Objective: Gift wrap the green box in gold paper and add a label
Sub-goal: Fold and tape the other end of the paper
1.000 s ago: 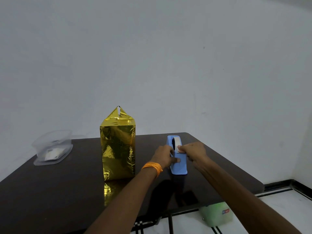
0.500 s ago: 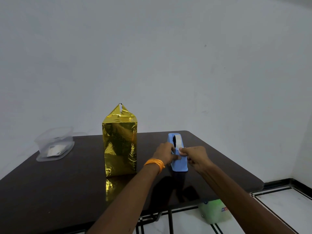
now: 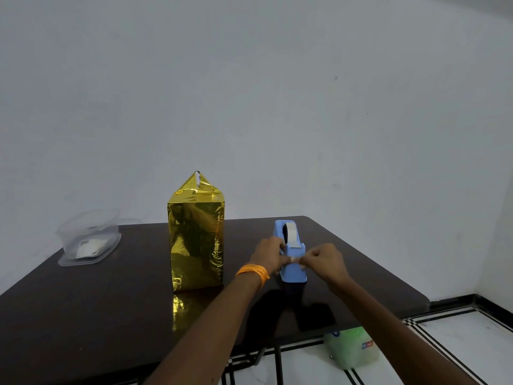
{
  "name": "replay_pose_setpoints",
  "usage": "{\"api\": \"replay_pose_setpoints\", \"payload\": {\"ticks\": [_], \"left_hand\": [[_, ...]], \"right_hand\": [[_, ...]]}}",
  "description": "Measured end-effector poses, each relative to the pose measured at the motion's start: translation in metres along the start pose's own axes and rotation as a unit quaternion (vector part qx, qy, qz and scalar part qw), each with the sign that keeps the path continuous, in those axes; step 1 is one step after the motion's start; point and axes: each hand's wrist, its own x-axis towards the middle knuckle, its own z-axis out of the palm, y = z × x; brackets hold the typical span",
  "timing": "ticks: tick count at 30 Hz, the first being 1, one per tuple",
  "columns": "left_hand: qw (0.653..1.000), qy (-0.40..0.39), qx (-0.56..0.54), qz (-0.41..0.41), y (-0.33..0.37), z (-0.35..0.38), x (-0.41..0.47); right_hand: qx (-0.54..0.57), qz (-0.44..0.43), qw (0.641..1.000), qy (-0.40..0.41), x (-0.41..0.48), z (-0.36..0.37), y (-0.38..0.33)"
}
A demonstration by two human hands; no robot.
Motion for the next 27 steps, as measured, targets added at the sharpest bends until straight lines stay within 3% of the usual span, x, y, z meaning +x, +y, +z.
{"api": "replay_pose_setpoints", "payload": {"ticks": [6,8,11,15,21,27], "left_hand": [[0.997,-0.040,0.071,-0.002,0.002,-0.007,0.002],[0.997,-0.013,0.081,0.010,0.001,-0.013,-0.001],[0.997,0.063,-0.037,0.011,0.003,-0.030,-0.013],[0.977,0.061,-0.204,0.014,0.018,-0.066,-0.032],[0.985,0.112,-0.107,0.081,0.022,-0.099,-0.045],[0.978,0.178,-0.048,0.093,0.017,-0.113,-0.054]], "right_hand": [[0.086,-0.056,0.994,-0.038,-0.007,-0.011,-0.019],[0.131,-0.050,0.989,-0.053,-0.010,-0.016,-0.031],[0.167,-0.014,0.982,-0.085,-0.014,-0.017,-0.047],[0.192,-0.016,0.976,-0.105,-0.016,-0.006,-0.065],[0.216,-0.050,0.968,-0.119,-0.020,0.008,-0.089],[0.233,-0.070,0.961,-0.132,-0.024,0.014,-0.102]]}}
